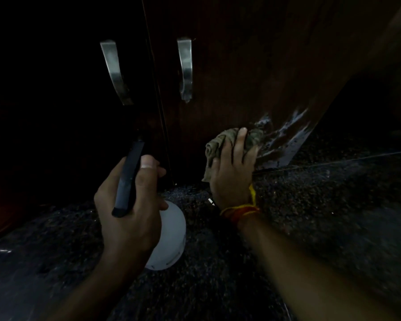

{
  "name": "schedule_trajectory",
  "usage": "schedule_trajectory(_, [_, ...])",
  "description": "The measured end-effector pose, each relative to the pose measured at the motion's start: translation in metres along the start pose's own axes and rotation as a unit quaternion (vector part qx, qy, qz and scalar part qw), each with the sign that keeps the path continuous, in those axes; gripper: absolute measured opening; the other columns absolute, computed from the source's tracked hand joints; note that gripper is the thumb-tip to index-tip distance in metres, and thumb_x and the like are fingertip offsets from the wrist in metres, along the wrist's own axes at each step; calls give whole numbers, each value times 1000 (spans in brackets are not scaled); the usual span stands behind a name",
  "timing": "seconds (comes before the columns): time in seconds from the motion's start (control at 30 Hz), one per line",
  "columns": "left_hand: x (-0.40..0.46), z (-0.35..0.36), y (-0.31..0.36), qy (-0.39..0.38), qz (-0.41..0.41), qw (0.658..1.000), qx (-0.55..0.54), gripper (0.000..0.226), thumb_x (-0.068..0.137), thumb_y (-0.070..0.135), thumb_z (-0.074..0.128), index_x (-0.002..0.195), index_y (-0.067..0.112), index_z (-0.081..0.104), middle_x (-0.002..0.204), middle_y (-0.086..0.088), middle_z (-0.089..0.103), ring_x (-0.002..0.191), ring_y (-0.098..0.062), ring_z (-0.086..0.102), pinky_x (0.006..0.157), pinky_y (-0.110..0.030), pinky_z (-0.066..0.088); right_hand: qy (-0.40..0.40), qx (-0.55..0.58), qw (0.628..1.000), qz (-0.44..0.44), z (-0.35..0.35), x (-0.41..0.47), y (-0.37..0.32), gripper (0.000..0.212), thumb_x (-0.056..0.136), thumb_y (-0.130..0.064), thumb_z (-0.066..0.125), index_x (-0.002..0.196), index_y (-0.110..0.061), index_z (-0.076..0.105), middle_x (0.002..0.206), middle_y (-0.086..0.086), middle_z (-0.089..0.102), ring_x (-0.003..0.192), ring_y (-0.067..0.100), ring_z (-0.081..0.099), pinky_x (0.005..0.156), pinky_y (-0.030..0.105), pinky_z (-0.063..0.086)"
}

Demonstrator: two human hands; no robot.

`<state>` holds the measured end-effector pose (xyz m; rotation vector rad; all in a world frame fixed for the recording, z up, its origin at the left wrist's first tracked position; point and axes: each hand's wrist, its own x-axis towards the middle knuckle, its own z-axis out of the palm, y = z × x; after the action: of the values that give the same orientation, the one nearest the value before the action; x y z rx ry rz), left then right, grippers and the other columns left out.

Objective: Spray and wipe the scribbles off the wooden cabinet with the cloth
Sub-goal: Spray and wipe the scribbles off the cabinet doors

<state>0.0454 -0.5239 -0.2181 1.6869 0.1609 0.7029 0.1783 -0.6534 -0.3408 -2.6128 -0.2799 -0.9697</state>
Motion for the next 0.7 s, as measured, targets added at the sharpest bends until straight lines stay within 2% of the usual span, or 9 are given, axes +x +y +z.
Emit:
schedule_trajectory(0.07, [0,-1,2,7,-9,1000,-2,77,77,85,40,95,14,62,80,5,69,45,-10,57,49,-10,42,-3,93,991,101,5,-6,-16,54,99,-27,34,145,-1,26,159,21,10,142,50,13,117,58,13])
schedule_trajectory(0.17, [2,-6,5,24,-20,1000,2,68,73,89,39,89,28,62,77,7,71,43,-10,57,47,-10,42,-9,257,937,238,5,-3,-34,60,100,-25,26,150,3,10,159,5,-14,148,36,-3,121,47,4])
schedule_trajectory(0.27, [4,-13,7,21,-37,999,3,74,66,96,37,91,31,61,80,23,71,43,-8,56,47,-9,41,33,335,897,285,-3,10,-45,63,99,-26,26,151,-4,-2,159,4,-15,149,32,-9,121,46,4])
schedule_trajectory(0.33, [4,-17,7,22,-41,999,6,76,66,95,37,93,28,61,82,26,71,44,-8,57,47,-9,41,68,321,903,278,-13,29,-47,65,97,-31,25,151,-3,4,161,11,-9,149,36,-5,121,47,4])
schedule_trajectory(0.47, [3,-20,6,22,-40,999,14,66,68,95,37,89,37,59,79,24,70,45,-9,56,48,-10,40,122,262,932,220,-30,64,-40,62,96,-23,32,150,2,15,161,19,-2,148,38,-1,119,42,-6])
schedule_trajectory(0.53, [2,-20,3,18,-50,999,12,74,65,98,36,90,33,60,78,16,70,44,-8,55,49,-11,39,117,246,937,219,-29,63,-32,63,96,-26,30,150,1,15,161,16,-1,148,38,1,119,43,-4])
schedule_trajectory(0.6, [2,-19,2,11,-53,999,0,86,62,99,37,94,23,61,79,12,70,42,-8,54,49,-13,40,95,229,942,228,-22,51,-23,64,96,-28,28,150,1,11,161,15,-1,148,39,3,120,49,1])
schedule_trajectory(0.7, [4,-18,-4,17,-70,997,-30,91,61,98,43,97,16,62,83,6,70,37,-6,51,52,-29,41,83,249,924,278,-15,36,-19,66,96,-30,25,150,0,2,161,11,-8,148,36,-1,120,54,2])
